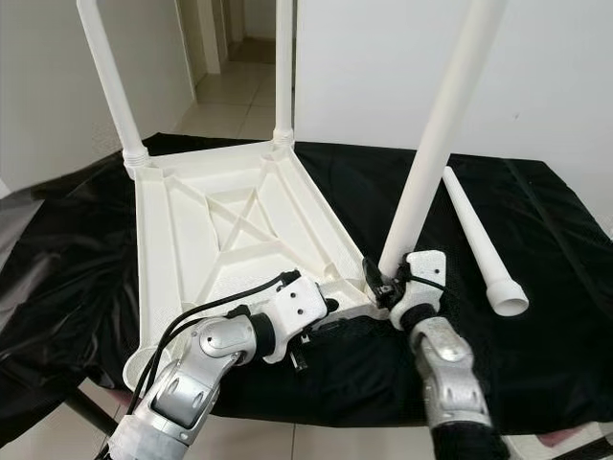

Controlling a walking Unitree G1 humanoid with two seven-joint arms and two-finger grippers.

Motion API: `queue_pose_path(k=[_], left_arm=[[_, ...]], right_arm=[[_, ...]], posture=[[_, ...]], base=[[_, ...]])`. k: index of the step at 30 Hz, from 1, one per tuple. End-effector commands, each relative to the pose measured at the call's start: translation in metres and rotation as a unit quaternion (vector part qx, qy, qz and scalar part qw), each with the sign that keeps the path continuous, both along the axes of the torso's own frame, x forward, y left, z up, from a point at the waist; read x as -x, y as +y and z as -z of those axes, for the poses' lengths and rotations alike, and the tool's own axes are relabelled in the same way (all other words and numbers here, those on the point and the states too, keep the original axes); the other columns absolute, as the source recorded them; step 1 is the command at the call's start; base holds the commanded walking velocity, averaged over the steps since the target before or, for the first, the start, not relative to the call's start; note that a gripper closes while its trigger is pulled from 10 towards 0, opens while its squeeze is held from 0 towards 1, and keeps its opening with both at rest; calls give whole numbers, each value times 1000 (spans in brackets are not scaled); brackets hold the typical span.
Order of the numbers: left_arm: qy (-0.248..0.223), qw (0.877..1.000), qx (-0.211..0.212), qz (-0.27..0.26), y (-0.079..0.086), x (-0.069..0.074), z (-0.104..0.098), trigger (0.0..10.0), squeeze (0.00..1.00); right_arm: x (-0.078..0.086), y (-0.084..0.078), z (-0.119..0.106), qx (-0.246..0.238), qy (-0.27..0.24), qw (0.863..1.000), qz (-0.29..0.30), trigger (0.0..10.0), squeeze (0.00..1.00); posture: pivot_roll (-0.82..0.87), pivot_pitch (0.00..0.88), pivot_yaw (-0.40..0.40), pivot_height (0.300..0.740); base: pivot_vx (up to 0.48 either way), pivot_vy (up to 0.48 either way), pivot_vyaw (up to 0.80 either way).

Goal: Building children table

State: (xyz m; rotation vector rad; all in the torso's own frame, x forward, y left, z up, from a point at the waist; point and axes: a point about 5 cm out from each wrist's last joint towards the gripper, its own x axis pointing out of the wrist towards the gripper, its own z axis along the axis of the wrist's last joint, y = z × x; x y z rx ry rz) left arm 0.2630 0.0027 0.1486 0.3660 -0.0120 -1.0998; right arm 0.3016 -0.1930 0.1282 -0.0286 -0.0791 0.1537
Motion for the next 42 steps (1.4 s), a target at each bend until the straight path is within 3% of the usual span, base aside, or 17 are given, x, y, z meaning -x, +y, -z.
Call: queue_pose_path(k=[1,8,12,15,22,23,29,30,33,42], left_arm=[[-8,996,34,-86,-2,-7,0,10000,0],[-19,995,34,-89,-1,-14,-3,10000,0],[-27,995,36,-88,-1,-19,-8,10000,0],[-29,995,39,-90,-2,-21,-10,10000,0],[-31,994,45,-92,-3,-22,-12,10000,0],[-32,994,47,-94,-3,-23,-13,10000,0],[-32,994,49,-96,-3,-24,-13,10000,0],[-32,994,50,-97,-3,-24,-13,10000,0],[-34,993,52,-98,-3,-24,-14,10000,0],[-36,993,54,-97,-4,-24,-14,10000,0]], right_arm=[[3,4,16,-12,40,998,39,10000,0],[3,7,18,-30,42,986,160,10000,0],[5,15,22,-46,54,968,242,10000,0],[3,25,21,-52,55,969,237,10000,0],[1,29,16,-57,42,973,220,10000,0],[0,30,13,-55,32,974,218,10000,427],[-1,31,10,-52,21,974,218,10000,427],[-1,31,7,-61,10,976,209,10000,1000],[-2,31,-5,-75,-25,984,162,10000,1000],[-3,13,-8,-62,-31,989,128,10000,1000]], posture=[[-11,25,-3,740],[-15,27,-4,740],[-19,25,-2,740],[-22,21,-1,740],[-15,14,-11,740],[-13,12,-13,740],[-13,12,-13,740],[-9,7,-19,740],[-10,2,-21,740],[-18,0,-21,740]], base=[[0,0,0],[0,0,0],[0,0,0],[0,0,0],[0,0,0],[0,0,0],[0,0,0],[0,0,0],[0,0,0],[0,0,0]])
